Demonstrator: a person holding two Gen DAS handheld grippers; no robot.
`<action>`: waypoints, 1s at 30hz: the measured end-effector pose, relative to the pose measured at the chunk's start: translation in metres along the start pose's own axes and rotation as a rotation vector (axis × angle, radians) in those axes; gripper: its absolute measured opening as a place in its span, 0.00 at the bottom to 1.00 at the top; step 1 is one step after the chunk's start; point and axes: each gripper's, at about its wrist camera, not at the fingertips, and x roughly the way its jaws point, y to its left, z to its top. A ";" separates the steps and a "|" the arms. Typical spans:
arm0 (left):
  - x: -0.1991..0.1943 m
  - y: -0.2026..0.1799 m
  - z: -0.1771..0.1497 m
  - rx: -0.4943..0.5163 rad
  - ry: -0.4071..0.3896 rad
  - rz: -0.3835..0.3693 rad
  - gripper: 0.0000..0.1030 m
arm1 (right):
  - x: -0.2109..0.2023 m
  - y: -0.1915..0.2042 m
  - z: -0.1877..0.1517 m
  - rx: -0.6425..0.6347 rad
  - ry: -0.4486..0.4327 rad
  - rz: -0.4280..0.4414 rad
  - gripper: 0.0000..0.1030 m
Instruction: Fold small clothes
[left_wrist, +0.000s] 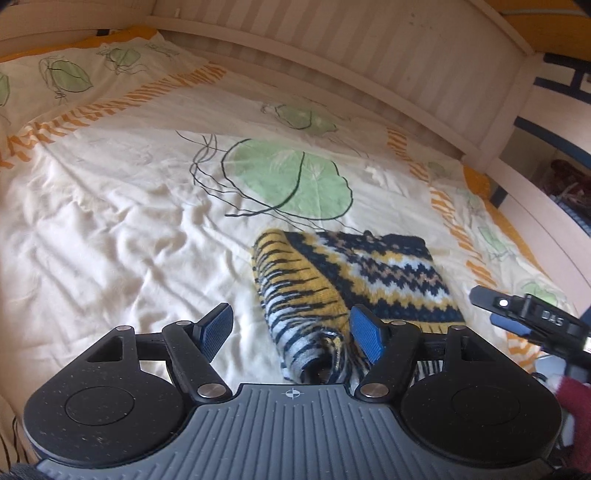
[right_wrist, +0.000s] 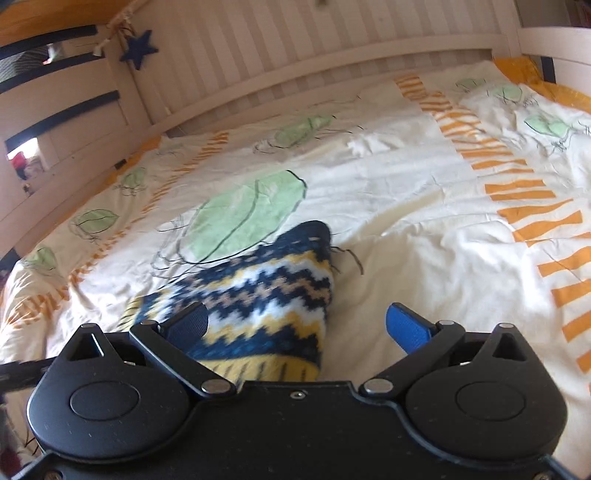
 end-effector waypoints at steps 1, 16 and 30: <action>0.003 -0.001 -0.002 0.005 0.006 0.004 0.67 | -0.004 0.003 -0.001 -0.012 -0.003 0.003 1.00; -0.008 -0.003 -0.005 0.077 0.052 0.087 0.78 | -0.049 0.038 -0.020 -0.065 0.006 -0.013 1.00; -0.066 -0.061 0.003 0.179 -0.011 0.140 0.99 | -0.087 0.053 -0.027 -0.098 0.005 -0.062 1.00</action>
